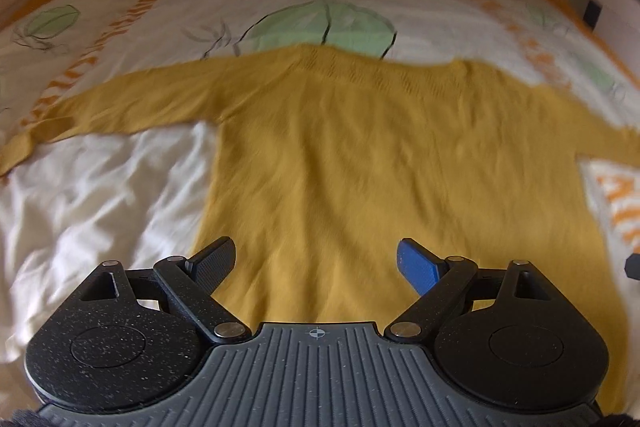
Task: Fold small clothes
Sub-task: 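Grasp the cuff of a yellow sweater sleeve with the right tool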
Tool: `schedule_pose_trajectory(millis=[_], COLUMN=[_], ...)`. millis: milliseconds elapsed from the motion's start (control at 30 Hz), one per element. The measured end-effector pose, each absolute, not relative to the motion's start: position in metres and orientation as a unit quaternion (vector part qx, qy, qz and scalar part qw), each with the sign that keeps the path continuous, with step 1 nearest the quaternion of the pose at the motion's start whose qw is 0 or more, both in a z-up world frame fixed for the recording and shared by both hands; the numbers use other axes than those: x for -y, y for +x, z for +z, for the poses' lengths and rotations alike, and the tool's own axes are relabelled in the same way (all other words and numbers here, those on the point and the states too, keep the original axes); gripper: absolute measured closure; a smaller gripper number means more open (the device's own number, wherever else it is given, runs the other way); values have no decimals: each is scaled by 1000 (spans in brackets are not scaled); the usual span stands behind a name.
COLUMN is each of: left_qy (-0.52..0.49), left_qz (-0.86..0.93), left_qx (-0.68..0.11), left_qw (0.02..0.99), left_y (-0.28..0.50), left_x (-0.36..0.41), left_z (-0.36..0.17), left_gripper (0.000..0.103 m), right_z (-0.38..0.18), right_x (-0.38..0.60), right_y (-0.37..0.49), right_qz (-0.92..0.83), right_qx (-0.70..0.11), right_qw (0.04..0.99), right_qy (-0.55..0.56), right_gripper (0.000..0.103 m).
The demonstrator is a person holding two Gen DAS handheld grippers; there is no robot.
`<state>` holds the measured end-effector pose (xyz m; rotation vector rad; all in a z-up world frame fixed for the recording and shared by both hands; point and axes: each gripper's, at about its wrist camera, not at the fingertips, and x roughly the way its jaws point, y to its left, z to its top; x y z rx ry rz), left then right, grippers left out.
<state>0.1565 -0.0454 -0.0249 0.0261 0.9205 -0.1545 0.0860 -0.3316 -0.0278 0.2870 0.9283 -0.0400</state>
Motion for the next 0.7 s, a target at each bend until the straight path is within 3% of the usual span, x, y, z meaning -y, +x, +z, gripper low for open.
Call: schedule_pose_trajectory(millis=[167, 500, 700], left_qy=[-9, 61, 84], left_qz=[-78, -56, -62], left_qx=[-432, -401, -403], left_qw=[898, 913, 909], left_y=[190, 237, 248], left_x=[59, 99, 119], left_z=[-28, -57, -84], left_gripper=[15, 15, 14], right_z=[-26, -44, -56], right_x=[383, 511, 584], right_y=[113, 155, 161], right_qz=[-55, -157, -220], right_qx=[-425, -384, -356], right_qw=[893, 891, 870], right_qy=[139, 183, 261], right_gripper=[0, 0, 0])
